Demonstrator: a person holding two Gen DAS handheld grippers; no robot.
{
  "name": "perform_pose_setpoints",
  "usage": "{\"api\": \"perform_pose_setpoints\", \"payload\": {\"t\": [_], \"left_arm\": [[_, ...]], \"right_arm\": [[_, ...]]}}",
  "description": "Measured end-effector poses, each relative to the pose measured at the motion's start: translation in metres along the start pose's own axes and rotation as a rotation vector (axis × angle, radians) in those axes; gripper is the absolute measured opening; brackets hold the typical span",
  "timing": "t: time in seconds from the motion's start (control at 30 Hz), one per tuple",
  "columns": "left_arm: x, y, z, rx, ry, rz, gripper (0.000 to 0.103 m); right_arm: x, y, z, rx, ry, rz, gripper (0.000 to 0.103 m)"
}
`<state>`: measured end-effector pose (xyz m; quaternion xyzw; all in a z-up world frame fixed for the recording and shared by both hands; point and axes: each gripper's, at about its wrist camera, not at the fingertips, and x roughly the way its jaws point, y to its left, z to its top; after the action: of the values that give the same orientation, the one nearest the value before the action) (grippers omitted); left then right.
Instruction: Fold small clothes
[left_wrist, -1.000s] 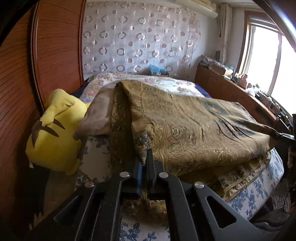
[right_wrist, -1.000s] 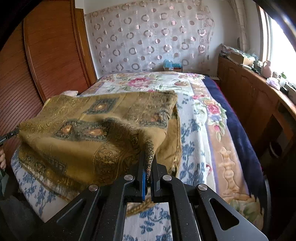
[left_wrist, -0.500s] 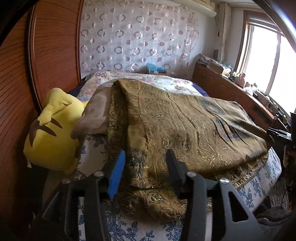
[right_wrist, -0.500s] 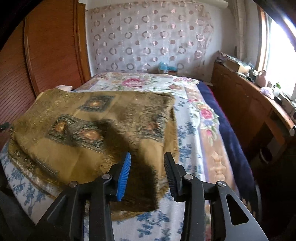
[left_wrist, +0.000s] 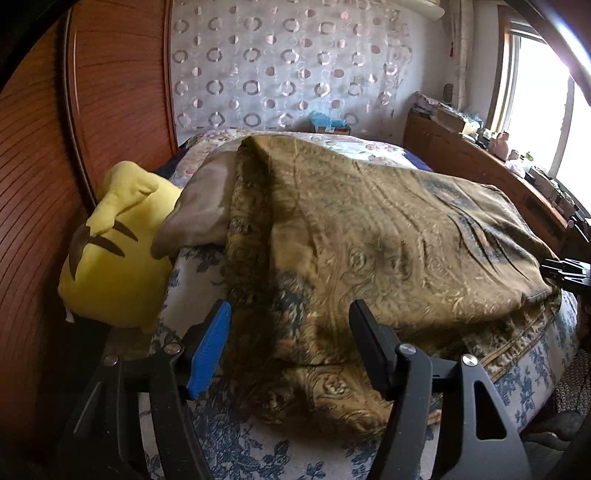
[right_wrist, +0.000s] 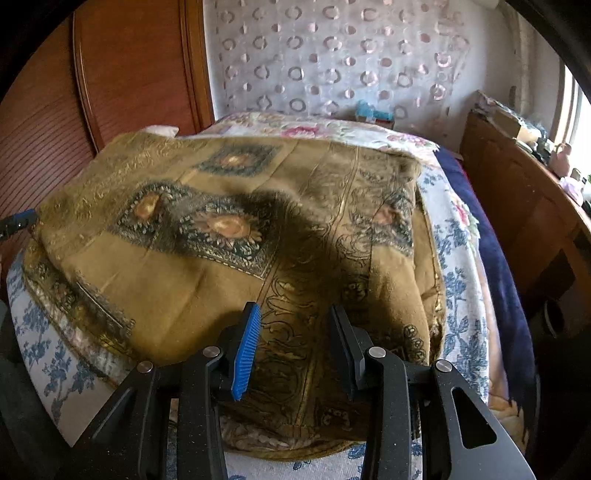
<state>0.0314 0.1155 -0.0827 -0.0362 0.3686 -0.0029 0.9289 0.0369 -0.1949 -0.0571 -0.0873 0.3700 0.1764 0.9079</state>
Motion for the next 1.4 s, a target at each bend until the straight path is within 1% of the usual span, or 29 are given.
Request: {"api": "perform_pose_setpoints", "payload": {"t": [0.13,0.2,0.27,0.47,0.6,0.73,0.87,0.97,1.03,1.13,1.2,1.23,1.27,1.37,1.4], "left_arm": [[0.001,0.005,-0.004,-0.005,0.007,0.018,0.067],[0.003,0.009,-0.006,-0.01,0.012,0.026,0.068],[0.007,0.011,-0.009,-0.016,0.024,0.036,0.068],[0.016,0.019,-0.015,-0.05,0.049,0.026,0.068],[0.017,0.017,-0.015,-0.046,0.049,0.024,0.071],[0.019,0.017,-0.012,-0.053,0.054,-0.008,0.072],[0.021,0.019,-0.008,-0.08,0.054,-0.053,0.072],[0.022,0.02,-0.006,-0.099,0.054,-0.072,0.072],[0.022,0.019,-0.005,-0.094,0.053,-0.069,0.067],[0.023,0.016,-0.004,-0.079,0.052,-0.06,0.051],[0.023,0.015,-0.003,-0.074,0.06,-0.084,0.027],[0.023,0.013,-0.003,-0.075,0.063,-0.104,0.021],[0.021,0.012,-0.002,-0.073,0.058,-0.117,0.012],[0.009,0.002,0.004,-0.052,0.011,-0.121,0.01],[0.004,-0.001,0.007,-0.05,-0.01,-0.133,0.009]], "right_arm": [[0.002,0.002,0.003,-0.014,0.007,-0.002,0.041],[0.003,0.005,0.003,-0.022,0.008,0.005,0.046],[0.004,0.007,0.002,-0.027,0.008,0.005,0.047],[0.005,0.007,0.001,-0.024,0.007,0.009,0.047],[0.005,0.007,0.0,-0.021,0.006,0.012,0.048],[0.004,0.005,-0.001,-0.021,0.006,0.015,0.048],[0.004,0.005,-0.001,-0.021,0.006,0.015,0.048],[0.004,0.005,-0.001,-0.021,0.006,0.016,0.048],[0.004,0.005,-0.001,-0.022,0.006,0.016,0.048],[0.004,0.005,-0.001,-0.021,0.006,0.017,0.048],[0.004,0.005,-0.001,-0.021,0.007,0.017,0.048],[0.004,0.005,-0.001,-0.021,0.007,0.018,0.048],[0.004,0.005,-0.001,-0.021,0.007,0.018,0.049],[0.004,0.005,-0.001,-0.022,0.007,0.018,0.049],[0.004,0.005,-0.001,-0.022,0.007,0.018,0.049]]}}
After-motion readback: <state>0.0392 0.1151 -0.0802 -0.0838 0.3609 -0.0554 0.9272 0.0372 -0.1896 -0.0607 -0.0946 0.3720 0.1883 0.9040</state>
